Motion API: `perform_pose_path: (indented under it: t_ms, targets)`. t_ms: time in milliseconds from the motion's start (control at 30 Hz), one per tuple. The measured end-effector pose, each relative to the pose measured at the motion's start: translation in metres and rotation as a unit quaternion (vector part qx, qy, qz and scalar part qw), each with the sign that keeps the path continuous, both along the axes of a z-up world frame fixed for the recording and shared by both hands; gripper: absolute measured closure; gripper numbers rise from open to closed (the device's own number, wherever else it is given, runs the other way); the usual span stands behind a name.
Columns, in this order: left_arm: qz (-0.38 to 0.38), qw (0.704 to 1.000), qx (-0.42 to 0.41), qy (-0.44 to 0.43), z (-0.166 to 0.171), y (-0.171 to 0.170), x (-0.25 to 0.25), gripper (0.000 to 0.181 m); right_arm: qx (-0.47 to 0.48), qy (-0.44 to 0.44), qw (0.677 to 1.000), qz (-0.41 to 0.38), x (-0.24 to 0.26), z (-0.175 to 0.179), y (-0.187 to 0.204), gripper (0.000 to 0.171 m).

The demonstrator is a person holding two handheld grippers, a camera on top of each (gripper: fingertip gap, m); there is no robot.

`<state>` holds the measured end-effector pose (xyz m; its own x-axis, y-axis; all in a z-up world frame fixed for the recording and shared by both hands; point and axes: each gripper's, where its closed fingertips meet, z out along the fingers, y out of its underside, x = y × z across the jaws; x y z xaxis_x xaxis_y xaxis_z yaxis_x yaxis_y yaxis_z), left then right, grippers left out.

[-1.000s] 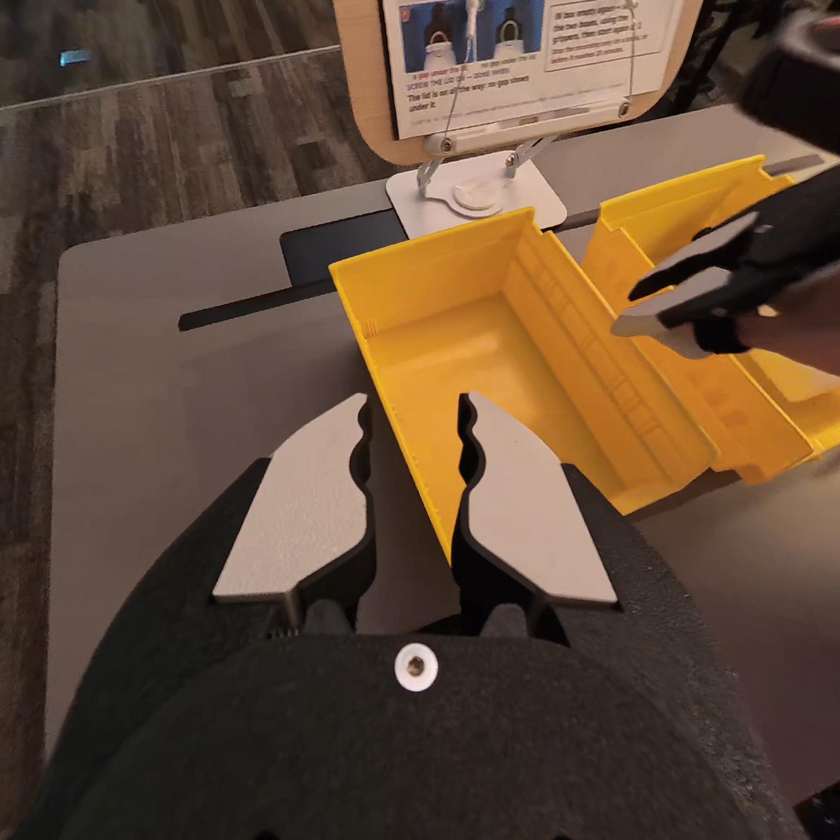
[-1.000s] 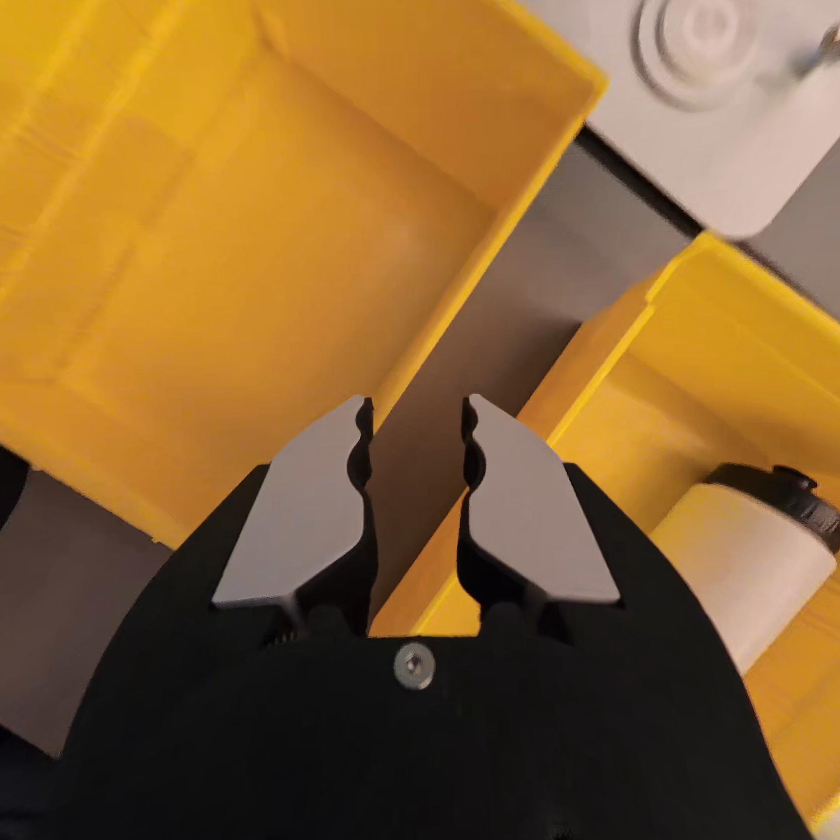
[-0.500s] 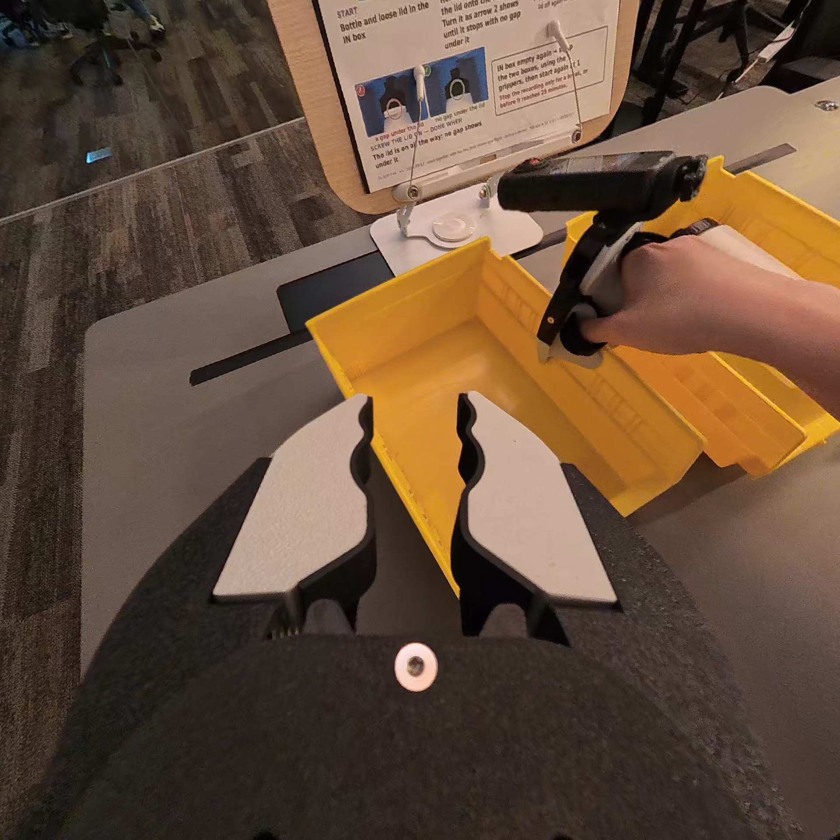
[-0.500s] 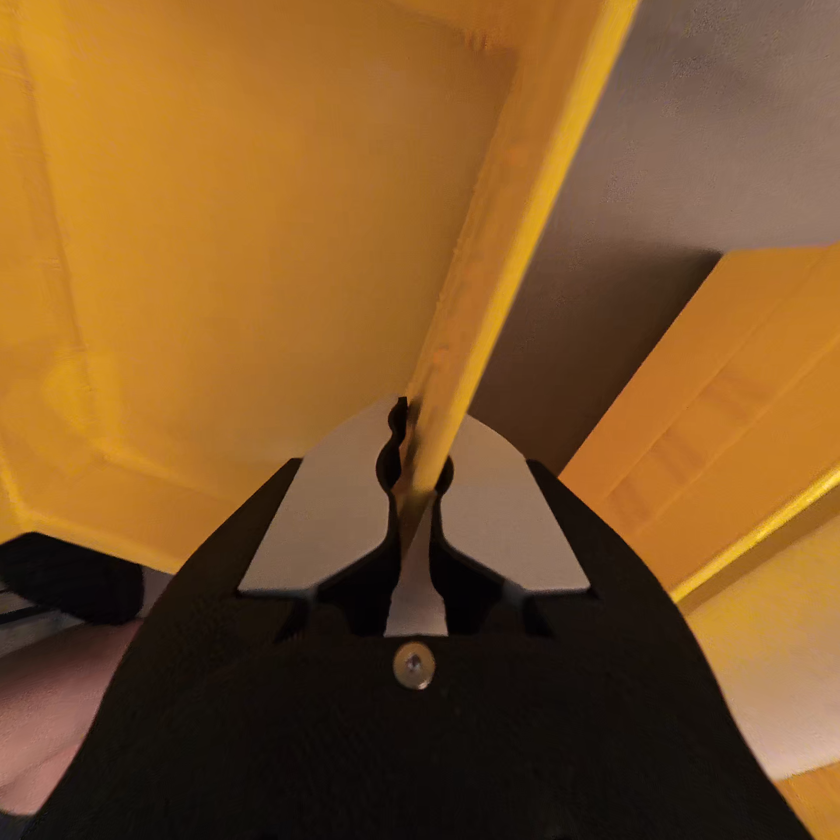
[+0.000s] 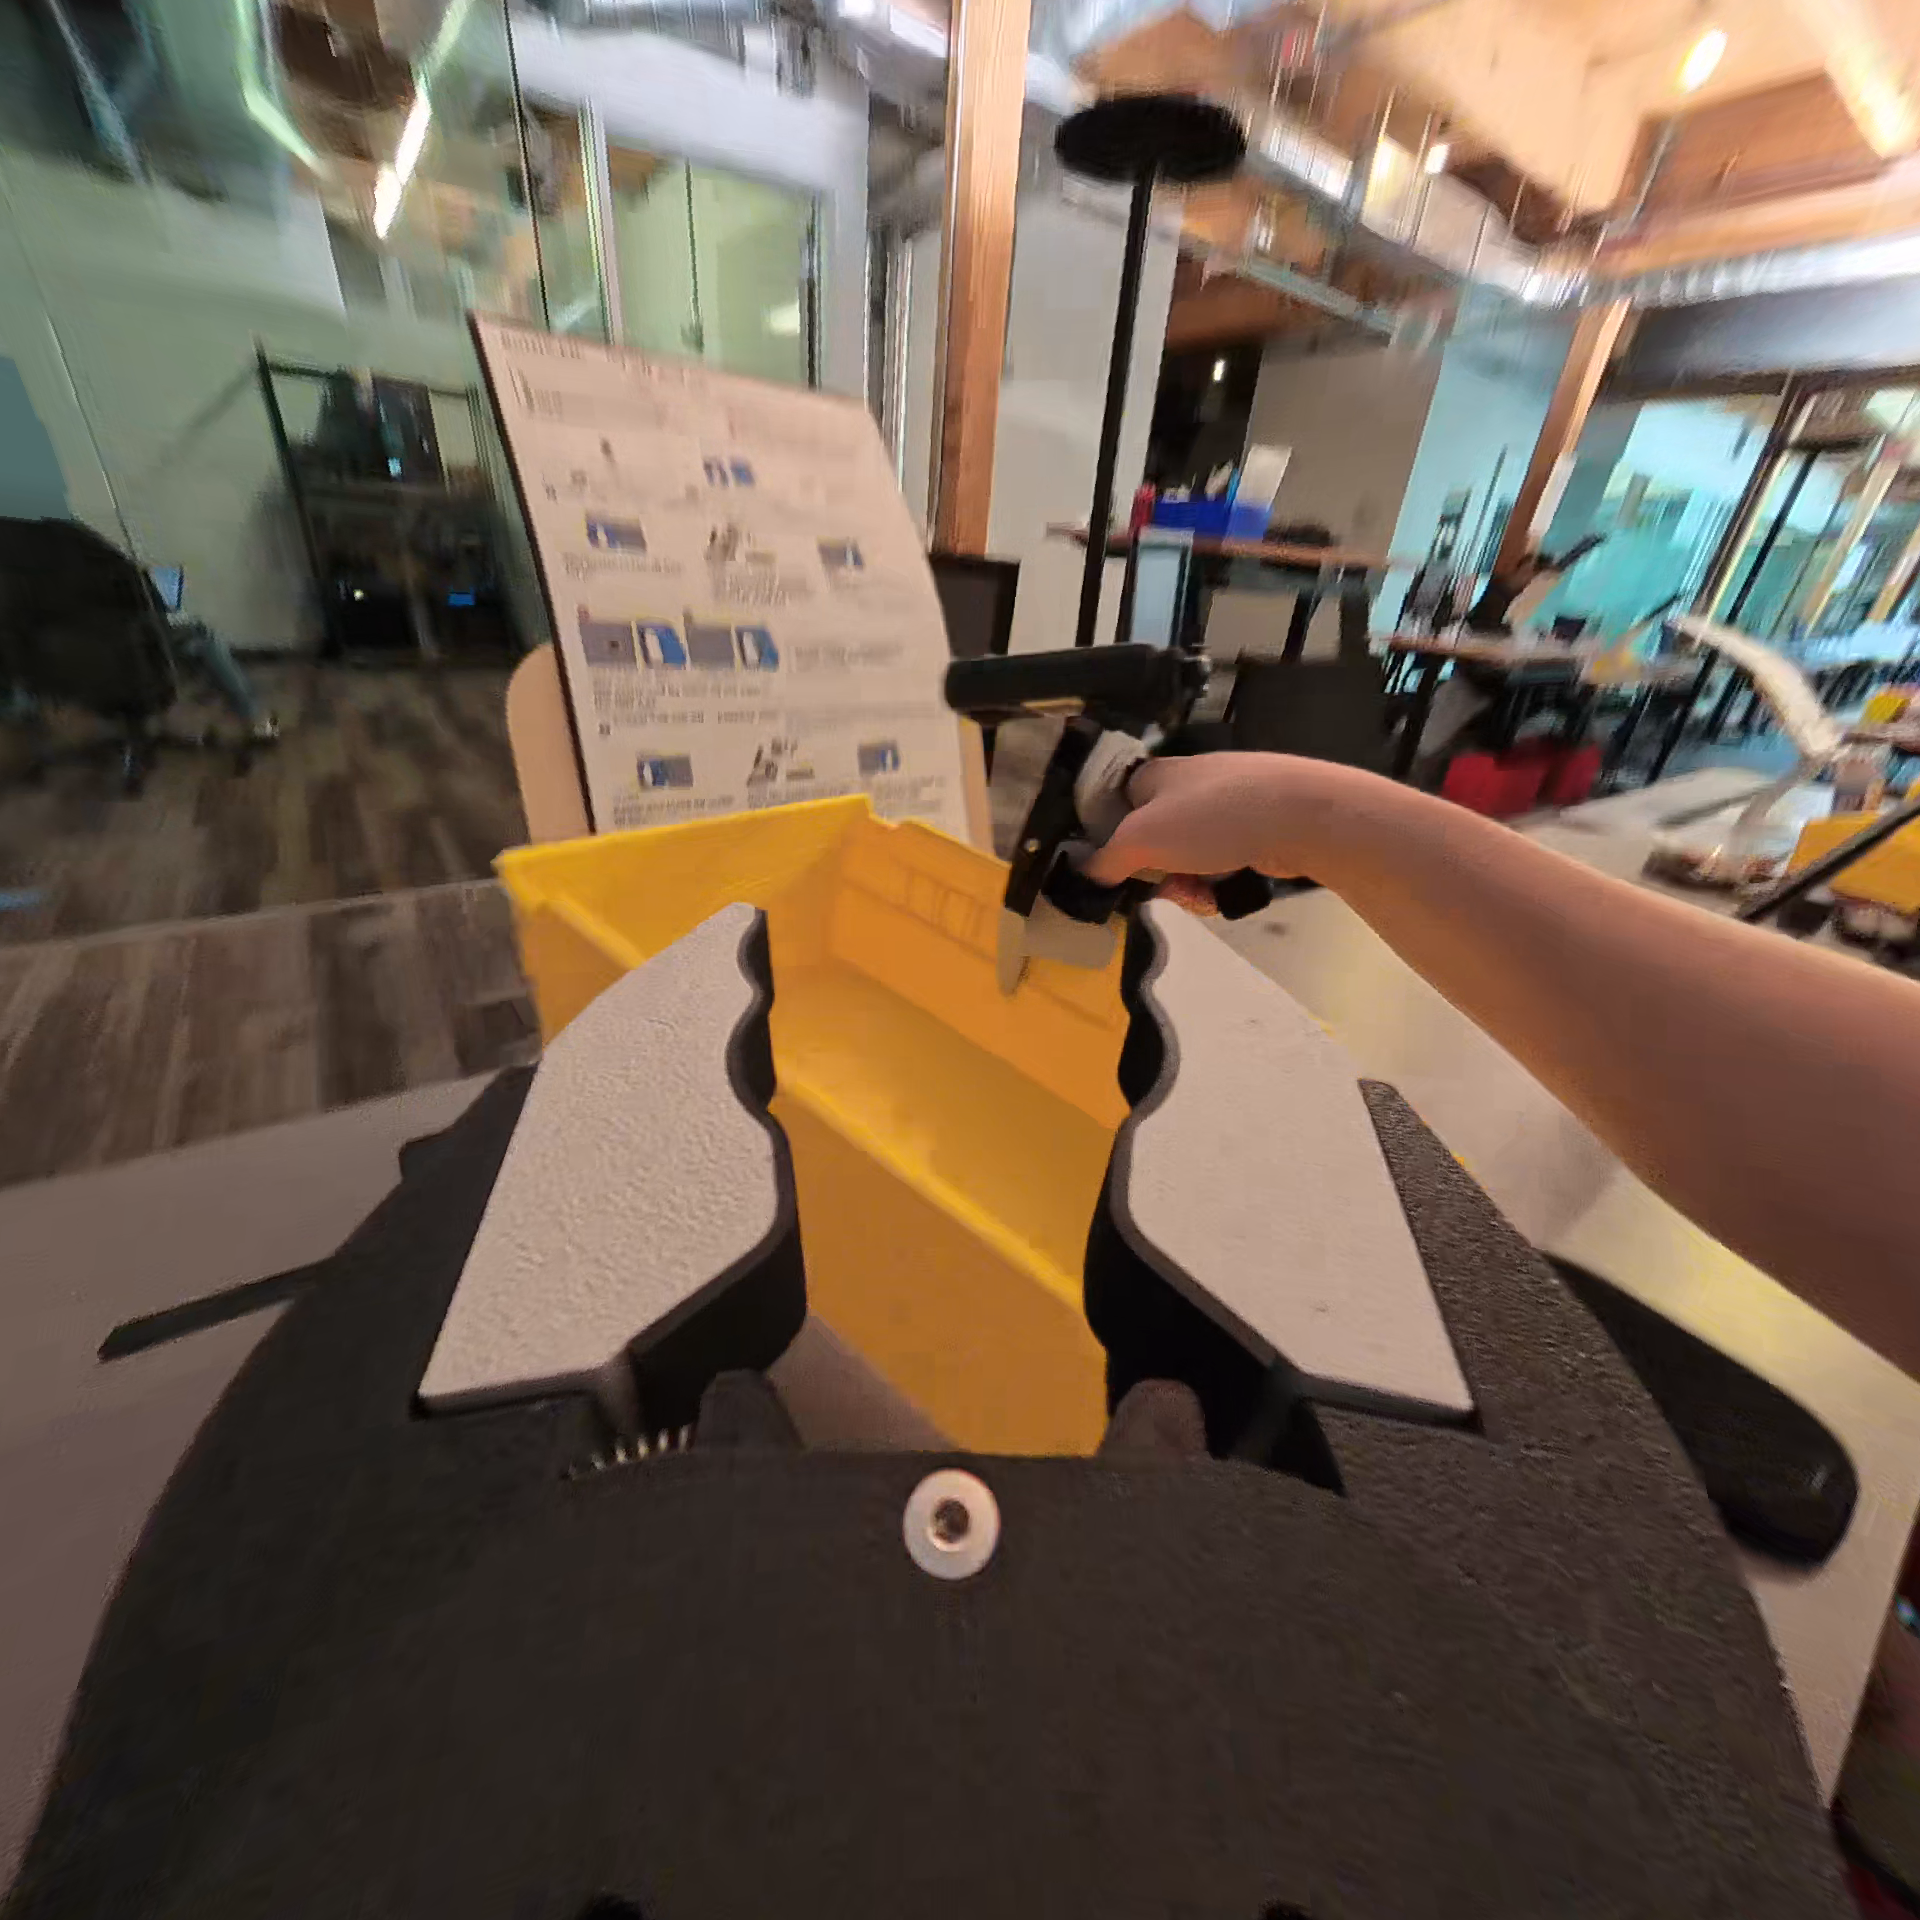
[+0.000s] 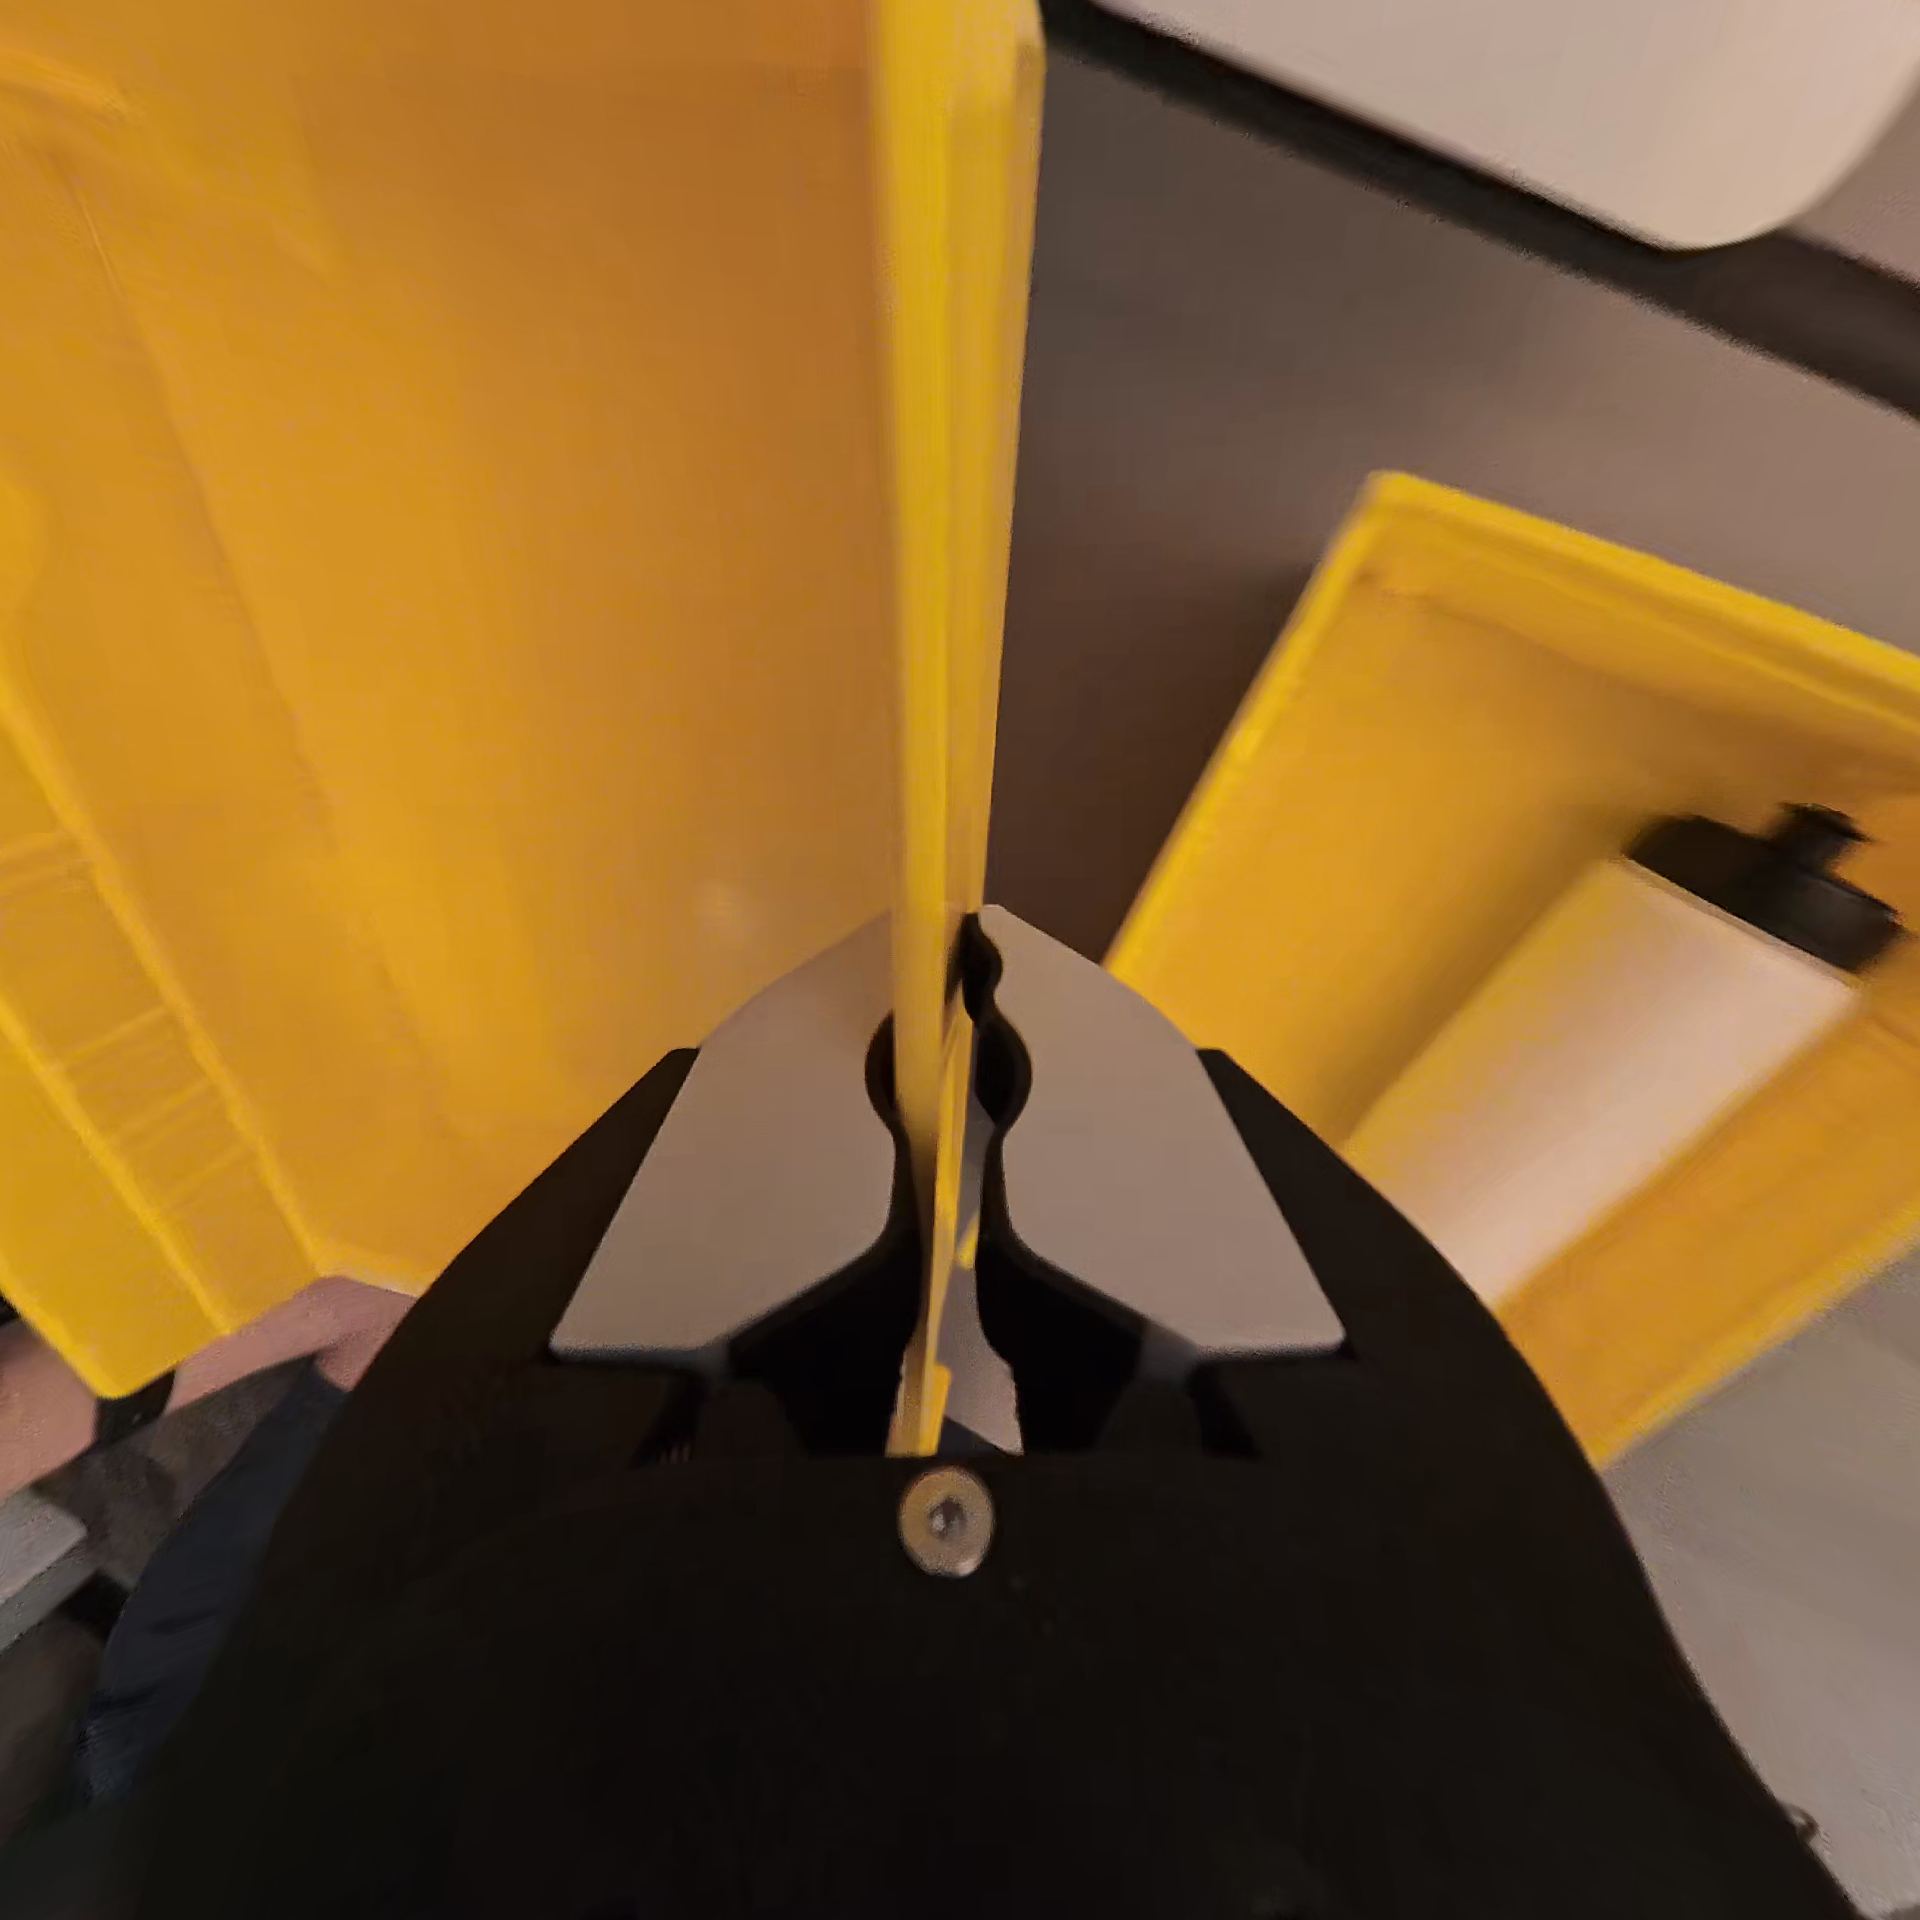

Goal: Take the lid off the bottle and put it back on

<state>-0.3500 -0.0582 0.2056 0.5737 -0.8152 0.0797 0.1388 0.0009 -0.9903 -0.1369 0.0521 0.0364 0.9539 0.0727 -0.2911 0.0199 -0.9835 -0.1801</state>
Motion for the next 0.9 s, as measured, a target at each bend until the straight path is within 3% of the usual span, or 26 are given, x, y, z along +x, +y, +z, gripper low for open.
perform_pose_path:
  t_ms: [133,233,367,500,600,667,900]
  targets:
    - [-0.005,0.999,-0.037,0.019,-0.012,-0.005,0.006,0.104,0.059,-0.015,0.995,-0.076,0.104,0.052,-0.029,0.166]
    - [-0.052,0.993,-0.078,0.066,-0.036,0.002,0.038,0.105,0.09,-0.034,0.985,-0.145,0.191,0.062,-0.071,0.166]
    - [-0.115,0.98,-0.127,0.098,-0.076,0.026,0.107,0.127,0.097,0.015,0.978,-0.185,0.267,0.043,-0.13,0.166]
    - [-0.159,0.942,-0.23,0.183,-0.159,0.052,0.176,0.122,0.136,0.08,0.963,-0.22,0.313,0.019,-0.165,0.164]
    - [-0.184,0.934,-0.271,0.143,-0.183,0.054,0.213,0.115,0.179,0.087,0.951,-0.235,0.339,0.005,-0.182,0.162]
    - [-0.178,0.924,-0.292,0.172,-0.206,0.052,0.223,0.103,0.191,0.074,0.948,-0.243,0.354,-0.008,-0.197,0.161]
    - [-0.145,0.895,-0.331,0.261,-0.248,0.052,0.248,0.105,0.24,0.075,0.925,-0.285,0.42,-0.039,-0.227,0.162]
